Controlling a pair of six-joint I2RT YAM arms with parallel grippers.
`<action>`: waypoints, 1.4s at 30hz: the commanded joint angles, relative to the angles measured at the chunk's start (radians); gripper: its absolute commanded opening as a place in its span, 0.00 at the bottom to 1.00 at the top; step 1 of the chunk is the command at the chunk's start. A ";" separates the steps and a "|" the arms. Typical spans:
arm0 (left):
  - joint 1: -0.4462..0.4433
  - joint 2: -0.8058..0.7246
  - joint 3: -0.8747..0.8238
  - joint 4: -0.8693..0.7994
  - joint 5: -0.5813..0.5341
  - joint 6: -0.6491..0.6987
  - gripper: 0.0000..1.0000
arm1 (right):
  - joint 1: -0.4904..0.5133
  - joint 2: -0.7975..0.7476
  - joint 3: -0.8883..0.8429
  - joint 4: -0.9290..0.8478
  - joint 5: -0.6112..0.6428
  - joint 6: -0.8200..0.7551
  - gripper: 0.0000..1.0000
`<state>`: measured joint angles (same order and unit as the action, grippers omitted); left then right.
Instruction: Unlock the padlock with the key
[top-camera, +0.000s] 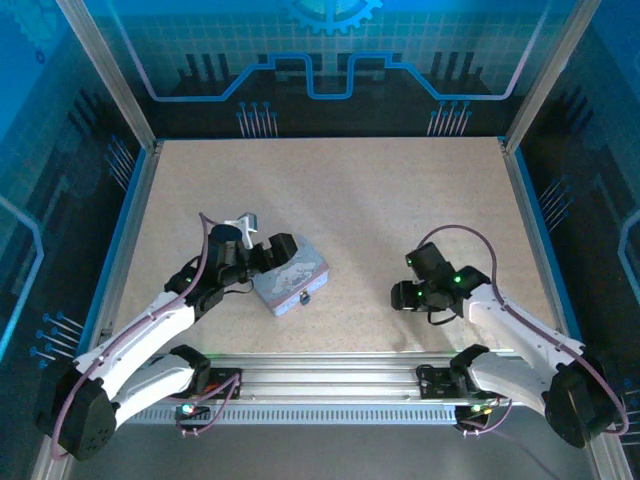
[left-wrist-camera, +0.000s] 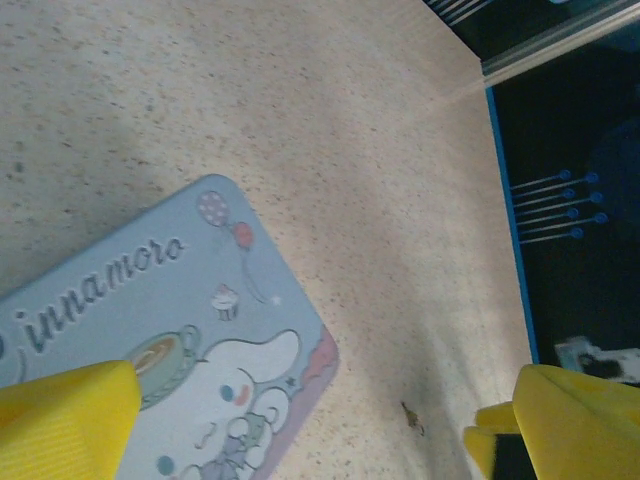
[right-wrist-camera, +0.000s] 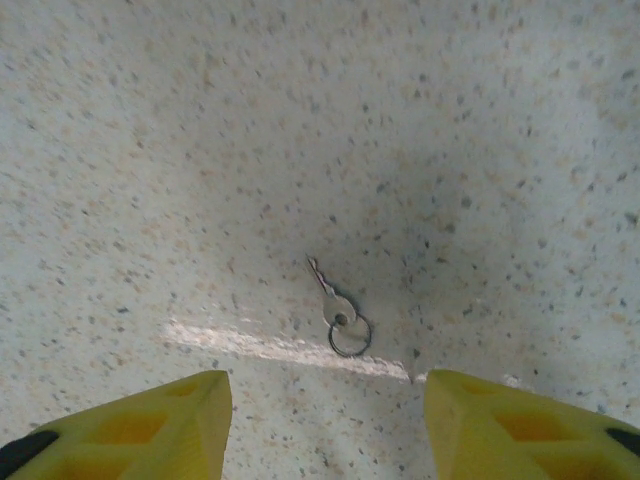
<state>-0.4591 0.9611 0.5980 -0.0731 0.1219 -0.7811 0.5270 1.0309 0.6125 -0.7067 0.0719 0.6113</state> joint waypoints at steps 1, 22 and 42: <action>-0.013 0.005 0.025 -0.006 -0.009 -0.014 0.97 | 0.032 0.033 -0.005 -0.001 0.019 0.025 0.51; -0.013 -0.015 0.026 -0.034 -0.047 0.000 0.98 | 0.137 0.319 0.101 -0.016 0.143 -0.022 0.33; -0.012 -0.010 0.032 -0.040 -0.059 0.003 0.99 | 0.137 0.421 0.130 -0.003 0.115 -0.045 0.29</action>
<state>-0.4667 0.9619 0.5999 -0.0864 0.0822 -0.7845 0.6502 1.4311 0.7166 -0.6952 0.2001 0.5758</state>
